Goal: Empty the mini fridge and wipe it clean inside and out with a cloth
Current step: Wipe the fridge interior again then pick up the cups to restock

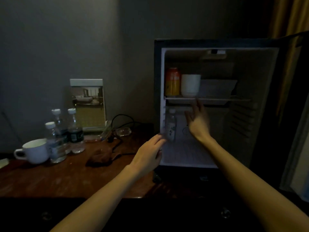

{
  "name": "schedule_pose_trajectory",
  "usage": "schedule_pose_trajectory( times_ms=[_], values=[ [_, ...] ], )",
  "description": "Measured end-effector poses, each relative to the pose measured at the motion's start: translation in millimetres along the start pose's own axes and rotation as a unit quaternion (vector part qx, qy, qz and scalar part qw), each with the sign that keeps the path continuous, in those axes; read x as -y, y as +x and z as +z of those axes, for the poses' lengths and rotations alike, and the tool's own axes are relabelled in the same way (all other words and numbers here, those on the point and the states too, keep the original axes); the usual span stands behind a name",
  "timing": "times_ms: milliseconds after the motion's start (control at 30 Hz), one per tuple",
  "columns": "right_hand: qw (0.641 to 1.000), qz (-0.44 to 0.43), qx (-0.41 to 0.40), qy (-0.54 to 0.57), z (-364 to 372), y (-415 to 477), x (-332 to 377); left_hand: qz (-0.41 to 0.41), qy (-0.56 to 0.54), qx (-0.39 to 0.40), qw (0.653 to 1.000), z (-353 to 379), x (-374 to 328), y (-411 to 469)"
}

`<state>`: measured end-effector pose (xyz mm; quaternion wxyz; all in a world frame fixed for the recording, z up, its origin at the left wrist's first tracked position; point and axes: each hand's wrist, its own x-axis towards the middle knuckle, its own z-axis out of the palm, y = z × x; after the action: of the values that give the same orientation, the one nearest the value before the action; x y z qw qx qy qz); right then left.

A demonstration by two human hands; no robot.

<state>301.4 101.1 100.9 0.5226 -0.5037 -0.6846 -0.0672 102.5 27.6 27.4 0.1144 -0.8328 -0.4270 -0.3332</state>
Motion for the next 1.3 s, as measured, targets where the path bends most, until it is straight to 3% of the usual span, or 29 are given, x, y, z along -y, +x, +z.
schedule_pose_trajectory(
  times_ms=[100,333,533,800,1300],
  values=[
    [0.993,0.035,0.068,0.084,11,-42,19,-0.082,-0.023,0.022,0.996,-1,9,-40],
    [0.967,0.000,0.181,0.181,85,-142,65,-0.255,-0.094,0.101,0.957,-13,56,-128],
    [0.930,0.028,0.294,0.219,151,-177,113,-0.382,-0.139,0.027,0.913,-32,103,-190],
    [0.887,0.032,0.350,0.299,222,-195,174,-0.443,-0.141,-0.099,0.880,-46,153,-216],
    [0.872,0.050,0.309,0.376,321,-173,223,-0.579,-0.145,-0.291,0.748,-44,257,-205]
  ],
)
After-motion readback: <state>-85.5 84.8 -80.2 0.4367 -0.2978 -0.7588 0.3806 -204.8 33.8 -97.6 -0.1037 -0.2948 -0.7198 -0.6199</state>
